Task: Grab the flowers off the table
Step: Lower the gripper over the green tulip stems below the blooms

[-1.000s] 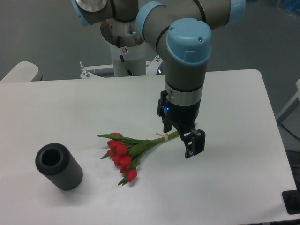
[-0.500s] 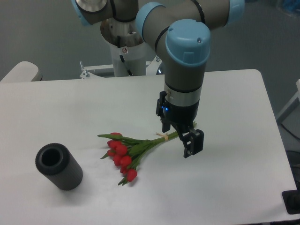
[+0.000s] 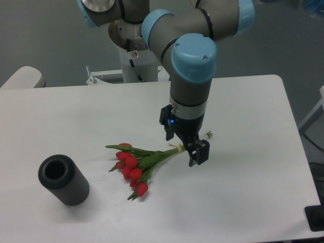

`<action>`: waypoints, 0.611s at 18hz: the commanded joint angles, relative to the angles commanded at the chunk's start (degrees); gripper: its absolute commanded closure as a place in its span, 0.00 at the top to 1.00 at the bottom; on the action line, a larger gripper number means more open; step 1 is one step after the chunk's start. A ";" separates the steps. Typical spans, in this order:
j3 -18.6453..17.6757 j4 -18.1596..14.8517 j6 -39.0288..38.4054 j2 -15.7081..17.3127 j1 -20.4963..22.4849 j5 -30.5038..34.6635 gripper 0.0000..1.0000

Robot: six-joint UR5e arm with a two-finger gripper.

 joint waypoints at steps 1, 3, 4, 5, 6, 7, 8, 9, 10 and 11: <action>-1.23 0.09 -1.58 0.18 0.00 0.09 1.00; -3.78 0.26 -3.70 0.18 -0.44 0.00 1.00; -5.01 0.70 -4.05 0.09 -0.88 0.00 1.00; -5.98 1.49 -4.40 0.09 -0.97 0.00 1.00; -7.03 2.36 -4.41 0.09 -1.05 0.00 1.00; -8.26 3.42 -4.41 0.09 -1.06 -0.09 1.00; -9.84 4.56 -4.32 0.00 -1.23 -0.09 1.00; -11.42 6.14 -4.32 -0.26 -2.01 0.09 1.00; -12.74 8.15 -4.32 -0.44 -2.37 0.17 1.00; -13.71 10.26 -4.32 -0.52 -2.46 0.61 1.00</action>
